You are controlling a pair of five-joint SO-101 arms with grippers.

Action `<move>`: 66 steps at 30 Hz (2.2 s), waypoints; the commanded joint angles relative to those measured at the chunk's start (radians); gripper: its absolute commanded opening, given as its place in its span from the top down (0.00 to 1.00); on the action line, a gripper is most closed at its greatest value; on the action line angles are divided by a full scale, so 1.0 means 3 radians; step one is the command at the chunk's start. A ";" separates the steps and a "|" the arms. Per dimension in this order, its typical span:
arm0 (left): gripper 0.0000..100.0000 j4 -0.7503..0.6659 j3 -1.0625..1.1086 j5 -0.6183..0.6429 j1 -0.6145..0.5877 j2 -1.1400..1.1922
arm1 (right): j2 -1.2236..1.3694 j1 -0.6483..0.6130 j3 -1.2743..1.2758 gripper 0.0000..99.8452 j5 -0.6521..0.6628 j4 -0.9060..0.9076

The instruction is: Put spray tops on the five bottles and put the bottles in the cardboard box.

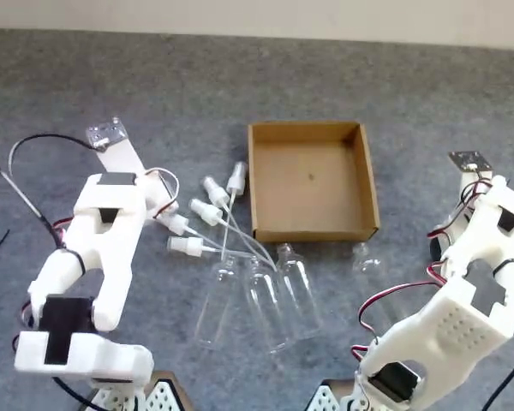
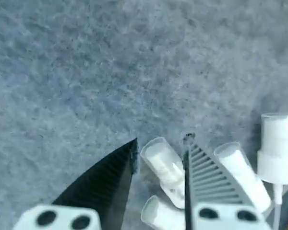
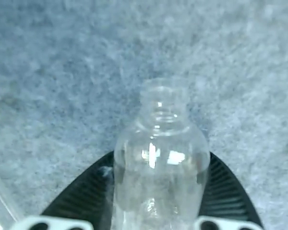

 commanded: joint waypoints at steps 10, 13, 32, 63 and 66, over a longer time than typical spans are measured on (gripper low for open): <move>0.86 0.0706 -0.0575 0.0051 0.0141 0.0284 | -0.0038 -0.0033 -0.0018 0.82 0.0031 0.0023; 0.85 0.0711 -0.0606 0.0041 0.0141 0.0422 | -0.0038 -0.0033 -0.0018 0.82 0.0031 0.0023; 0.91 0.0895 -0.0724 0.0046 0.0248 0.0545 | -0.0038 -0.0028 -0.0013 0.82 0.0031 0.0023; 0.95 0.2844 -0.3353 -0.4179 -0.0222 0.0923 | -0.0038 -0.0023 -0.0013 0.82 0.0031 0.0023; 0.95 0.2378 -0.2841 -0.4173 -0.0182 0.1164 | -0.0033 -0.0033 -0.0013 0.82 0.0031 0.0023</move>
